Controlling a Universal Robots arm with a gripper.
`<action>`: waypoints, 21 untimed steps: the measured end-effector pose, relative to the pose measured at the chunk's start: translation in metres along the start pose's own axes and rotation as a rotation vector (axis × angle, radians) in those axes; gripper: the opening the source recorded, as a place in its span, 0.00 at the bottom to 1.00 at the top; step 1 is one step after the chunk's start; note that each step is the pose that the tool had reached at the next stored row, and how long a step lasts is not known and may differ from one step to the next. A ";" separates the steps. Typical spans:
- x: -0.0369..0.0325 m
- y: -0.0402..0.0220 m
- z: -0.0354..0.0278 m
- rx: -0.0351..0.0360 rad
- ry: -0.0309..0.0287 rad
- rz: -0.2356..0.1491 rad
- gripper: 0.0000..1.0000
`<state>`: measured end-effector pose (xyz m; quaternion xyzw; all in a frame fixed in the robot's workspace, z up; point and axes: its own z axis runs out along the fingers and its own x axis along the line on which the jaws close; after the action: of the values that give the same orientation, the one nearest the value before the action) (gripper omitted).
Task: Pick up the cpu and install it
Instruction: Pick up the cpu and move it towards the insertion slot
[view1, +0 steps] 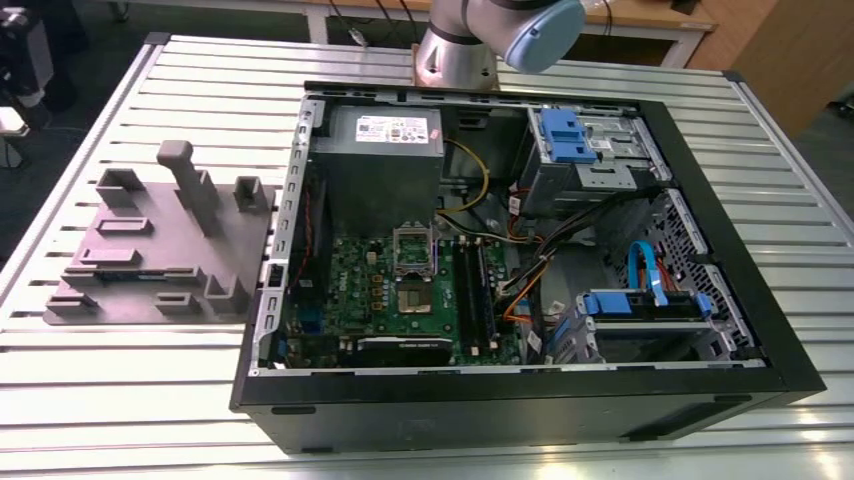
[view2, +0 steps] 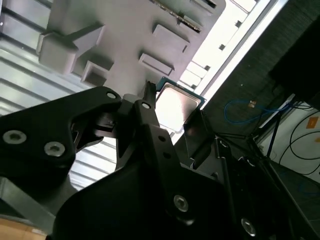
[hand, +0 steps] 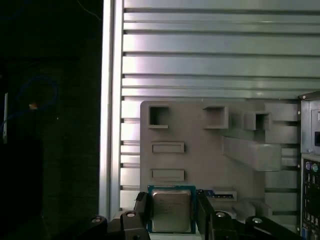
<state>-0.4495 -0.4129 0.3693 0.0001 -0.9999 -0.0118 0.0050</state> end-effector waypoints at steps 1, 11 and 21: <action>0.0000 0.0001 -0.0045 0.0000 -0.0001 0.000 0.47; -0.0386 0.0002 -0.0059 0.0000 -0.0001 0.000 0.47; -0.0841 0.0002 0.0003 0.0000 0.0000 0.000 0.47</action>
<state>-0.3654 -0.4126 0.3682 -0.0001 -0.9999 -0.0118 0.0050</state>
